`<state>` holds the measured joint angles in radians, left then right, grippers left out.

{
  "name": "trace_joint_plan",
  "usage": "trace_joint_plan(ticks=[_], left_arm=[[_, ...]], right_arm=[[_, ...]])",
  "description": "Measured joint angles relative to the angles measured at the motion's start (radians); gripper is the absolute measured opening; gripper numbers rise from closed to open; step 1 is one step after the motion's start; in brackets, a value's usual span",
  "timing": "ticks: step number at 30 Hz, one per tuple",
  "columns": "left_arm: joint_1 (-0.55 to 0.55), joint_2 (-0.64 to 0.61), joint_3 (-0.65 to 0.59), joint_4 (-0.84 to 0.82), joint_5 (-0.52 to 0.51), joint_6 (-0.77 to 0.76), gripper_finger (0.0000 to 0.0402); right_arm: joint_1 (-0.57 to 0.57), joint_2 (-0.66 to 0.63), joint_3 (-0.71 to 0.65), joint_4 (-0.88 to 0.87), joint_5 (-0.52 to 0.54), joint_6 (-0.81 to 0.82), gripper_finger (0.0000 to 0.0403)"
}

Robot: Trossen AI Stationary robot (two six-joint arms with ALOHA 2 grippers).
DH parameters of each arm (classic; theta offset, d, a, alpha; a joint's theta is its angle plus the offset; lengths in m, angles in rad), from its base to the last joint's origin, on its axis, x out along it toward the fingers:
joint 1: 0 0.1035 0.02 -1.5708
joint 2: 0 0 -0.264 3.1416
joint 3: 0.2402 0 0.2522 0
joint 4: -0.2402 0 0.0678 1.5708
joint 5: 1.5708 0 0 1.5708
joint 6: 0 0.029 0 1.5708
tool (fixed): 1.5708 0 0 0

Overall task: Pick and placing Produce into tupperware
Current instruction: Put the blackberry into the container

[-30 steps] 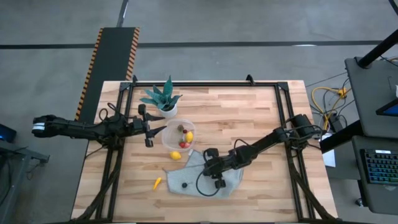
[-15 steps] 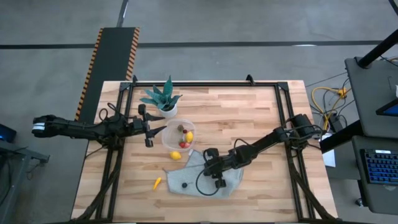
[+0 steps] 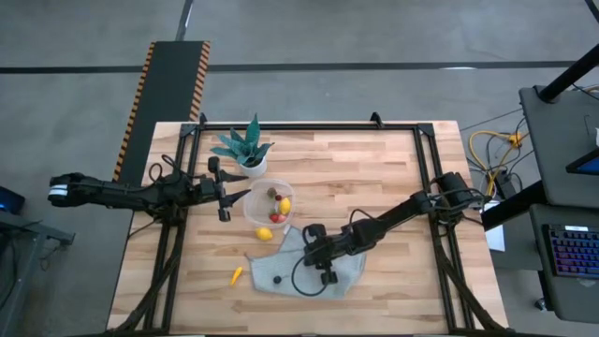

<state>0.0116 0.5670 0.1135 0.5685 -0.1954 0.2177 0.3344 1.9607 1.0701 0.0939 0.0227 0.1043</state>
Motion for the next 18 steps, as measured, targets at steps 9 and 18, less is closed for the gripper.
trace_joint_plan(ticks=[9, 18], left_arm=[[0.0, 0.0, 0.0, 0.0, 0.0, 0.0, 0.0157], [0.0, 0.0, 0.0, 0.0, 0.0, 0.0, 0.0157]], right_arm=[[0.0, 0.0, 0.054, -0.12, -0.007, -0.01, 0.0043], [0.002, -0.006, 0.055, -0.124, -0.072, -0.006, 0.0145]])
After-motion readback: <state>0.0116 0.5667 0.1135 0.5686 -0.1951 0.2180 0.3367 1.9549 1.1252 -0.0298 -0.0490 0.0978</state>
